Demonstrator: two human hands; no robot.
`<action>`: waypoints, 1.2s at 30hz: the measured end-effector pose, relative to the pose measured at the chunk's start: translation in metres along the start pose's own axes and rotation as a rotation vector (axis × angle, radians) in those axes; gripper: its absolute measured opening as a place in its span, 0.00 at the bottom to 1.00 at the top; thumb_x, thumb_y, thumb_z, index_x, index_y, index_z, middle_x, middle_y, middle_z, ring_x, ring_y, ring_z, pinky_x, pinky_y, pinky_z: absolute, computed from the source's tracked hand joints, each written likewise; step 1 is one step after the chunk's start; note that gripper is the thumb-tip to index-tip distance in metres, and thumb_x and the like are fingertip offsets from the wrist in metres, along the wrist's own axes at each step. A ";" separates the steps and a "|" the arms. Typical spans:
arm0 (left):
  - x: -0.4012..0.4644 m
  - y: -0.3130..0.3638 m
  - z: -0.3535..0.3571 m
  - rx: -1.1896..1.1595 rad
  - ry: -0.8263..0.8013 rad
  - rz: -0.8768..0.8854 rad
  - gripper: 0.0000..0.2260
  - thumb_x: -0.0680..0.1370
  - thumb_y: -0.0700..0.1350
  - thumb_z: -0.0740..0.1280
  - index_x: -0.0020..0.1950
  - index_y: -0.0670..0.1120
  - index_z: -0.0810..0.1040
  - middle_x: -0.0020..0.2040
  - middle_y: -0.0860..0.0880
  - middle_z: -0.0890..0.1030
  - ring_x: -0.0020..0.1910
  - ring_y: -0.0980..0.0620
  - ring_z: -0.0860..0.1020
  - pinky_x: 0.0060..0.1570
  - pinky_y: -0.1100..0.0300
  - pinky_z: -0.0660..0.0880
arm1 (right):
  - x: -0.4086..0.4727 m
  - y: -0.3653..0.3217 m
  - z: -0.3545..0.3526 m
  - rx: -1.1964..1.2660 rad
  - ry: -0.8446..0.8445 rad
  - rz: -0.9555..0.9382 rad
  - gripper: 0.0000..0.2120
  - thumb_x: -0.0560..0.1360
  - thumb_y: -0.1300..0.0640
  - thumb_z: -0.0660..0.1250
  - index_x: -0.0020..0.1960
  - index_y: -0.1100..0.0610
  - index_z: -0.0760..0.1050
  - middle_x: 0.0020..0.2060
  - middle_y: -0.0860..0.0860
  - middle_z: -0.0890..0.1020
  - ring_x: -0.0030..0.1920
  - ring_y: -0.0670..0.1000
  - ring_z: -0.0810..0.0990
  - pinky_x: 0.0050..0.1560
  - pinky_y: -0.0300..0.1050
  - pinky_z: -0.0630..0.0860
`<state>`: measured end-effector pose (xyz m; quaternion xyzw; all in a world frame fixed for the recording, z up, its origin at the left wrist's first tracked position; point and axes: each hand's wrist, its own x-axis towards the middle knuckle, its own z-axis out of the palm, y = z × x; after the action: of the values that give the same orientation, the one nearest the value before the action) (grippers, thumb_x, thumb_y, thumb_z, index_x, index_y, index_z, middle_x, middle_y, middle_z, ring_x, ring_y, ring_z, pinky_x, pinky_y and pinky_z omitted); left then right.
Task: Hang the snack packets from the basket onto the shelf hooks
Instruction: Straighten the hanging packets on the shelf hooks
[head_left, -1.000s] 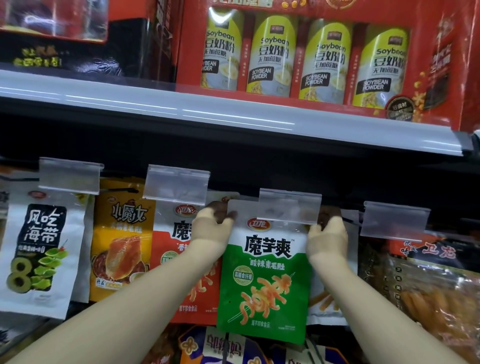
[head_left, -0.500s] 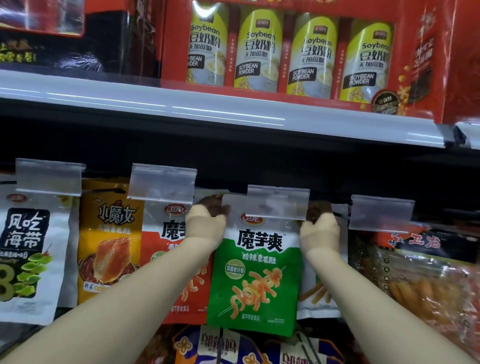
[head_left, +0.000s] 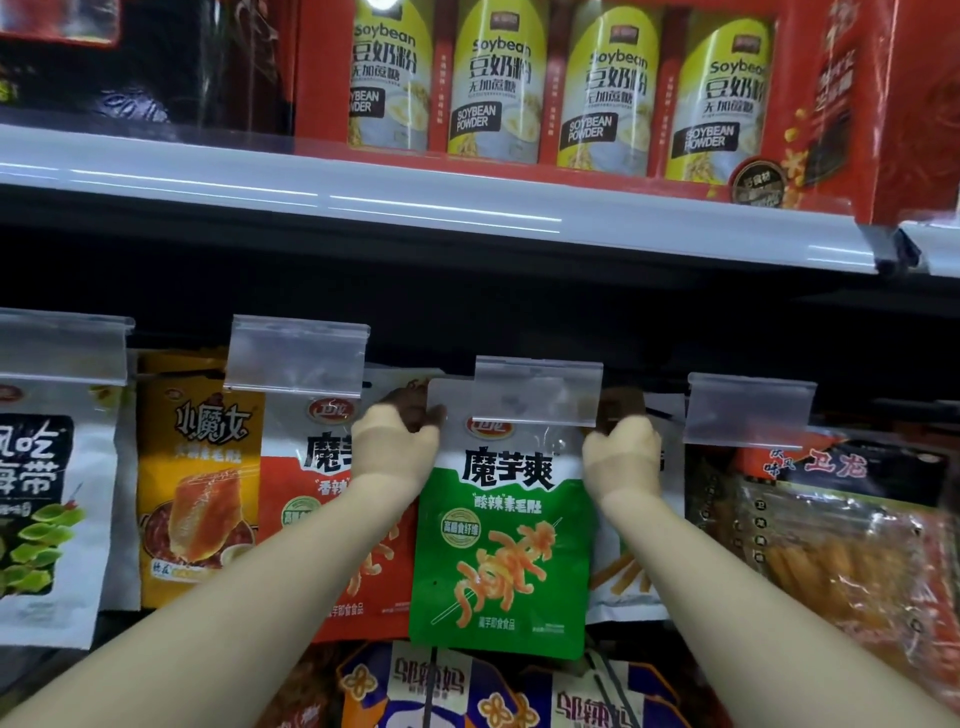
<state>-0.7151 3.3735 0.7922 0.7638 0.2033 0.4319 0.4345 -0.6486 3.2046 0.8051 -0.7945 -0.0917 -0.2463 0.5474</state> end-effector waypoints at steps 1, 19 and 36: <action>-0.002 0.000 -0.001 0.027 0.006 0.008 0.07 0.77 0.43 0.67 0.46 0.39 0.75 0.42 0.43 0.74 0.35 0.48 0.72 0.34 0.61 0.68 | 0.000 0.002 0.000 -0.011 0.001 -0.014 0.10 0.77 0.70 0.57 0.55 0.70 0.72 0.34 0.54 0.70 0.38 0.55 0.70 0.39 0.43 0.66; -0.066 -0.016 0.024 0.358 0.036 0.434 0.24 0.74 0.50 0.69 0.69 0.54 0.68 0.65 0.55 0.68 0.68 0.53 0.64 0.69 0.56 0.60 | -0.025 0.069 -0.023 -0.309 -0.116 -0.586 0.19 0.77 0.61 0.64 0.67 0.59 0.70 0.67 0.56 0.67 0.69 0.54 0.60 0.70 0.45 0.56; -0.110 0.012 0.076 0.787 -0.276 0.872 0.25 0.66 0.52 0.75 0.62 0.49 0.78 0.61 0.52 0.80 0.60 0.49 0.78 0.54 0.51 0.76 | -0.043 0.074 -0.083 -0.556 -0.274 -0.457 0.23 0.79 0.56 0.58 0.74 0.57 0.60 0.73 0.53 0.59 0.71 0.53 0.62 0.70 0.48 0.66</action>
<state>-0.7126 3.2547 0.7303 0.9292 -0.0423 0.3593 -0.0756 -0.6789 3.1061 0.7464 -0.8973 -0.2684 -0.2688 0.2248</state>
